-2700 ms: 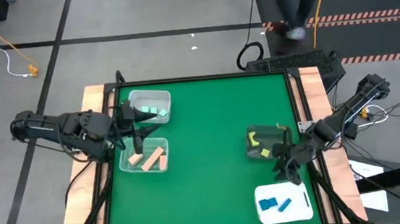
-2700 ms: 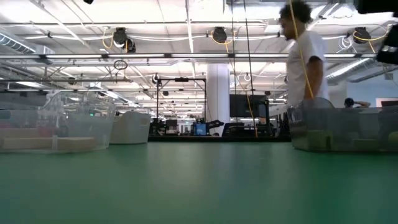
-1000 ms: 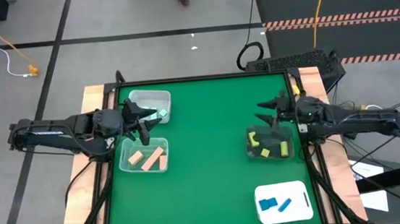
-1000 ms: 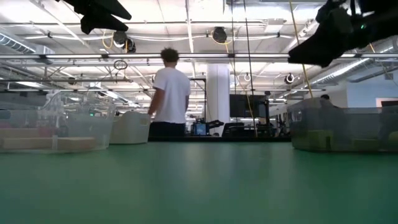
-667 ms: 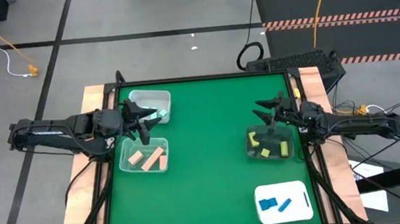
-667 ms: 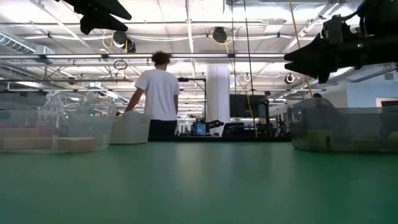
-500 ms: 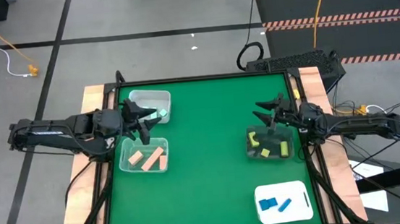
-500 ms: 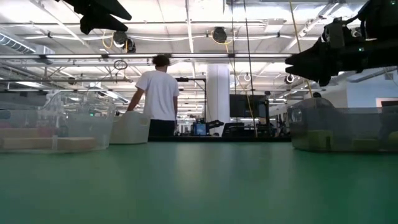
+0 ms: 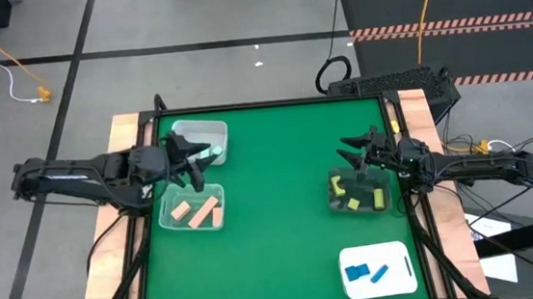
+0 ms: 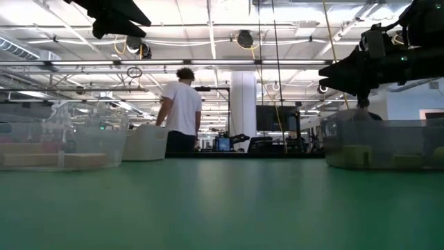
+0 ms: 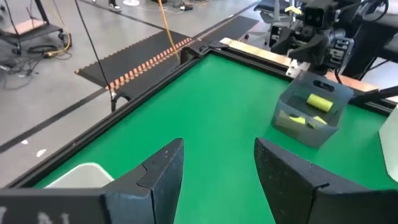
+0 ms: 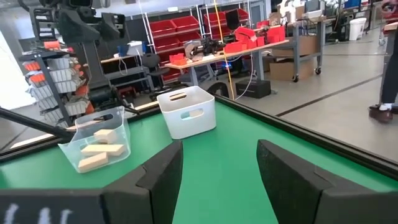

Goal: Sort & place blocks by color
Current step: Return to Home Position

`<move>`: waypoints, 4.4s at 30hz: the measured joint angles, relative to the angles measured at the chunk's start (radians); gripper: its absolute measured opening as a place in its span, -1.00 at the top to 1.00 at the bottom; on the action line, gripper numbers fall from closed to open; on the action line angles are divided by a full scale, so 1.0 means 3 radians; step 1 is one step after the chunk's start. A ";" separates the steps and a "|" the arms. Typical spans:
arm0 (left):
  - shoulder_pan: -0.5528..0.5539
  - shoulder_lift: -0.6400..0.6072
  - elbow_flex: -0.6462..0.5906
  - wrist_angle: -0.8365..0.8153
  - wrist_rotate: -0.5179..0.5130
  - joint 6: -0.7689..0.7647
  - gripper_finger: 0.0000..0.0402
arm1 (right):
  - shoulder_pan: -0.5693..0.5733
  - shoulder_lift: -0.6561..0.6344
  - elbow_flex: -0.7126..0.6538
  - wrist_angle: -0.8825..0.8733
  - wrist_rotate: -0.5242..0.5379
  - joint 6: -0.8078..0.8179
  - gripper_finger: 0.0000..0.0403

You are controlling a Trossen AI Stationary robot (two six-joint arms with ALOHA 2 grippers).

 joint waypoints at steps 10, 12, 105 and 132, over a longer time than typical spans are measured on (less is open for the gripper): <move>0.0061 0.0430 0.0000 0.0316 -0.0072 0.0321 0.01 | 0.0000 0.0000 -0.0007 0.0000 0.0022 -0.0005 0.03; 0.0137 0.0431 0.0000 0.0205 -0.0072 0.0338 0.01 | 0.0000 0.0000 -0.0007 -0.0005 0.0022 -0.0005 0.03; 0.0620 -0.1400 -0.2631 0.2243 0.0626 -0.0180 0.01 | 0.0002 0.0000 -0.0013 -0.0020 0.0000 -0.0006 0.03; 0.0619 -0.1400 -0.2630 0.2241 0.0624 -0.0179 0.01 | 0.0003 0.0000 -0.0013 -0.0020 0.0000 -0.0006 0.03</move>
